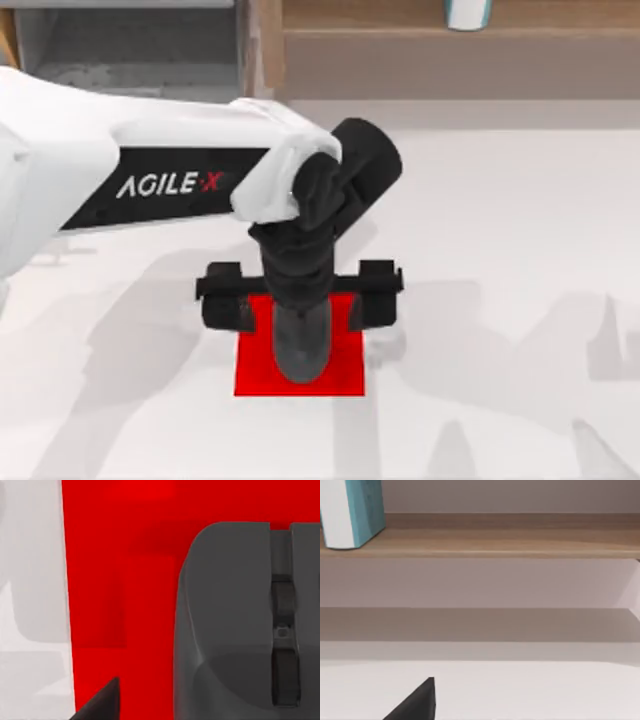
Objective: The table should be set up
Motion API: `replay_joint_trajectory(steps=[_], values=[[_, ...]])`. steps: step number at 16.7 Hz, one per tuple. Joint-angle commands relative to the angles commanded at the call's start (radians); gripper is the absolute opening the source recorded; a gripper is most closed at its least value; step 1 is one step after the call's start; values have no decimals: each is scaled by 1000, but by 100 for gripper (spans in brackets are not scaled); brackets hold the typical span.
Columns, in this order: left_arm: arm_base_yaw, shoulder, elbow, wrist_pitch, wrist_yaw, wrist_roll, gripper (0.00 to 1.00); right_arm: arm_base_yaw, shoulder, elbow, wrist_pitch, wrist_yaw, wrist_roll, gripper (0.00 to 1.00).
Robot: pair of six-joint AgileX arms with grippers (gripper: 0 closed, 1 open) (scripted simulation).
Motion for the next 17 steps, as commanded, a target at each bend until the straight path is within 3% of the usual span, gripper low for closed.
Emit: replay_joint_trajectory(steps=[4,8,13,17], values=[[40,-37,-44,51,53,51,100,0,0,0,0,0,0,100],[140,-113,-146,224,182,206,100,0,0,0,0,0,0,100],[329,-190,-331,600,385,536,100,0,0,0,0,0,0,100],[534,-225,-524,997,538,901,100,0,0,0,0,0,0,100]])
